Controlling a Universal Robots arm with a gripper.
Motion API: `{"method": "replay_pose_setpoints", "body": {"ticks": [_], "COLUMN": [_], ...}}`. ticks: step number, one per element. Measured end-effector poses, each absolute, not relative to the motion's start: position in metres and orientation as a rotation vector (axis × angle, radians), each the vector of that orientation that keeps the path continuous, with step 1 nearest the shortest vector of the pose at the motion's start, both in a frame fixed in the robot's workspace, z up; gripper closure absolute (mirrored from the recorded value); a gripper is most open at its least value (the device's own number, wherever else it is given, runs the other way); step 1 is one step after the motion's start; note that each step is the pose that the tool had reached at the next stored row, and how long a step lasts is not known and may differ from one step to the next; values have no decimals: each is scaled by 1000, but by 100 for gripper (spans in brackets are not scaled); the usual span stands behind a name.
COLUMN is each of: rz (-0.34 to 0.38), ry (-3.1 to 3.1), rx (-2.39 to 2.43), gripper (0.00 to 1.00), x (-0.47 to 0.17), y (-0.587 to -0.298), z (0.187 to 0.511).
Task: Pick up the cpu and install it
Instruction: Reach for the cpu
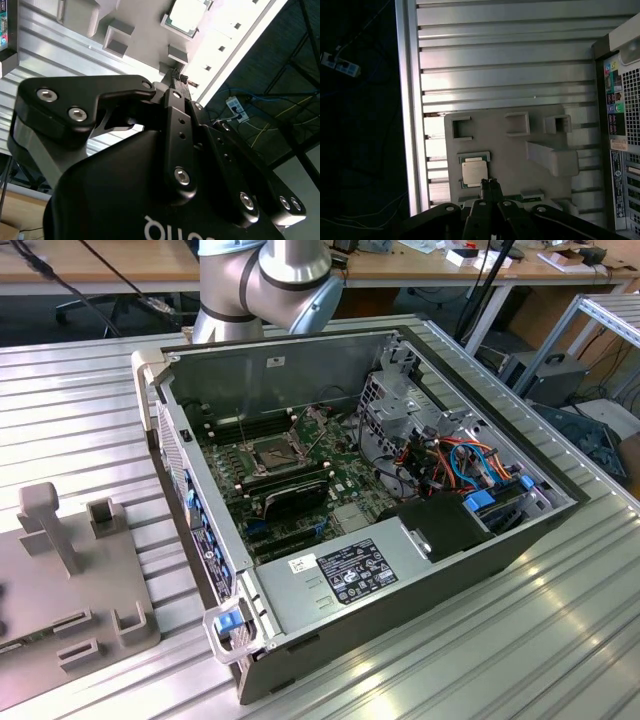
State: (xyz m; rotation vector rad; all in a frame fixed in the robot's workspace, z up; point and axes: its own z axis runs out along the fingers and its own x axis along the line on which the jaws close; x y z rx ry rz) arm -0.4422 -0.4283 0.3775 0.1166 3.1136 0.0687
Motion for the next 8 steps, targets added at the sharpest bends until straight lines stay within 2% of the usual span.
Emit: {"method": "replay_pose_setpoints", "body": {"ticks": [8], "rz": [69], "ry": [3114], "rx": [117], "gripper": [89], "x": [-444], "y": [-428], "z": [377]}}
